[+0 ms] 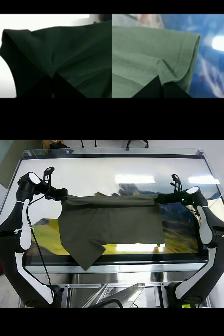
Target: Fold the shirts.
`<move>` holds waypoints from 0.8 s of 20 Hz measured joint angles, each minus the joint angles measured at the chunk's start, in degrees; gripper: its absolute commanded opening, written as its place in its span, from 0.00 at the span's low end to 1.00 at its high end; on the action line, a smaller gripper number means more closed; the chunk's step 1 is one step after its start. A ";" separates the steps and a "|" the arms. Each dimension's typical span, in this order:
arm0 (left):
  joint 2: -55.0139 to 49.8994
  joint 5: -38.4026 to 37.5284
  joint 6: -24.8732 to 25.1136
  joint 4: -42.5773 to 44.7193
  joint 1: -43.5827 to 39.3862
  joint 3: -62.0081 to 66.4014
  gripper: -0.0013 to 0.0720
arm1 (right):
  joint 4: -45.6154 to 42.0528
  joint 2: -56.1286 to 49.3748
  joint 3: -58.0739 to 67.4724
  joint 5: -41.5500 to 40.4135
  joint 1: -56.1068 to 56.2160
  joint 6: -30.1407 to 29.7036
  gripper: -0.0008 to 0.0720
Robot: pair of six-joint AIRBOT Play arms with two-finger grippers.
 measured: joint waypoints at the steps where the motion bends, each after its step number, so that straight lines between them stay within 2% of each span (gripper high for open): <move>1: -0.02 0.26 0.02 0.55 0.02 -0.42 0.13 | -0.46 0.07 -0.24 -0.26 0.17 0.00 0.50; 2: 0.00 0.50 0.02 0.92 0.07 -0.70 0.75 | -0.76 0.26 -0.39 -0.24 0.33 0.00 0.55; 3: 0.13 0.48 0.02 1.16 0.13 -0.90 0.96 | -0.94 0.72 -0.50 -0.09 0.39 0.09 0.55; 7: 2.69 -2.16 -1.55 1.11 0.74 -1.29 0.96 | -4.55 5.29 -0.72 3.41 -1.64 4.09 0.55; 11: 8.11 -8.66 -5.46 1.07 3.32 -2.34 0.96 | -8.31 10.16 -2.08 12.70 -7.10 8.85 0.54; 13: 12.28 -12.28 -6.86 0.94 4.66 -6.58 0.96 | -9.33 12.07 -5.62 17.18 -9.97 9.79 0.54; 16: 20.83 -14.56 -7.82 0.94 6.05 -20.31 0.96 | -9.92 14.38 -15.08 20.57 -12.79 9.88 0.54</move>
